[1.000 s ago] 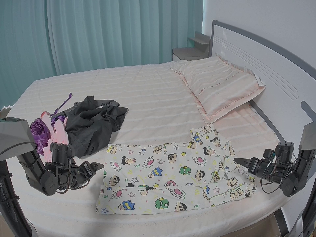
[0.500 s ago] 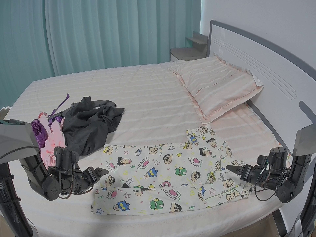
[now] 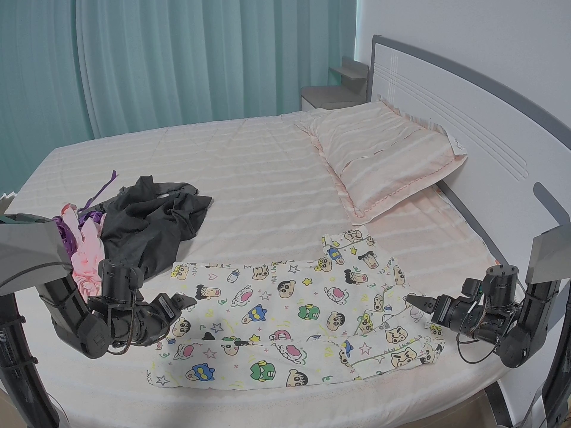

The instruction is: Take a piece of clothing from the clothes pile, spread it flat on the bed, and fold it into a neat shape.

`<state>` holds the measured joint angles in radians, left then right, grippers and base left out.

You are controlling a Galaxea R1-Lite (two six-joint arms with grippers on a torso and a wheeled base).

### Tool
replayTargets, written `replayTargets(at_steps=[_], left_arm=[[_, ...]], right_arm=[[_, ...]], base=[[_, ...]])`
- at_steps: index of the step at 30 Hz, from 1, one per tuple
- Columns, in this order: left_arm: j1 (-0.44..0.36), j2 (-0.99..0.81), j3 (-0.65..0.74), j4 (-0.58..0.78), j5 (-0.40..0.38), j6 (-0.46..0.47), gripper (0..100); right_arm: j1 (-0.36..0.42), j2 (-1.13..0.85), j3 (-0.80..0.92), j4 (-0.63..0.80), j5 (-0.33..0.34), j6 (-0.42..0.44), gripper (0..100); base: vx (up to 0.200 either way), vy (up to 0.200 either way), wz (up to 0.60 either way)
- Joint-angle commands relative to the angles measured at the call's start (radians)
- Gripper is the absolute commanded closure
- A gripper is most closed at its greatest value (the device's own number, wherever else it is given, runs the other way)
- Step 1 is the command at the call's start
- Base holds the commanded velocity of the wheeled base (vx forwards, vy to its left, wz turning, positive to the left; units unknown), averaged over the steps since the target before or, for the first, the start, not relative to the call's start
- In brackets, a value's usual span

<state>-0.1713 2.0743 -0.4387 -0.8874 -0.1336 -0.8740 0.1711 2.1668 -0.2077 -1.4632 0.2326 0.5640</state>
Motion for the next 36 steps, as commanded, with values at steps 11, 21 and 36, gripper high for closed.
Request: replayTargets(at_steps=[11,21,36], left_arm=[[0.102,0.167,-0.408,0.191,0.058,0.073,0],[0.128,0.383,-0.802,0.39,0.095,0.161,0],[0.128,0.463,-0.93,0.453,0.121,0.162,0]], right_arm=[[0.039,-0.002,0.027,-0.002,-0.002,0.007,0],[0.039,-0.004,0.051,-0.003,-0.002,0.017,0],[0.042,0.018,0.057,-0.003,-0.002,0.017,0]], base=[[0.0,0.0,0.0],[0.0,0.0,0.0],[0.0,0.0,0.0]])
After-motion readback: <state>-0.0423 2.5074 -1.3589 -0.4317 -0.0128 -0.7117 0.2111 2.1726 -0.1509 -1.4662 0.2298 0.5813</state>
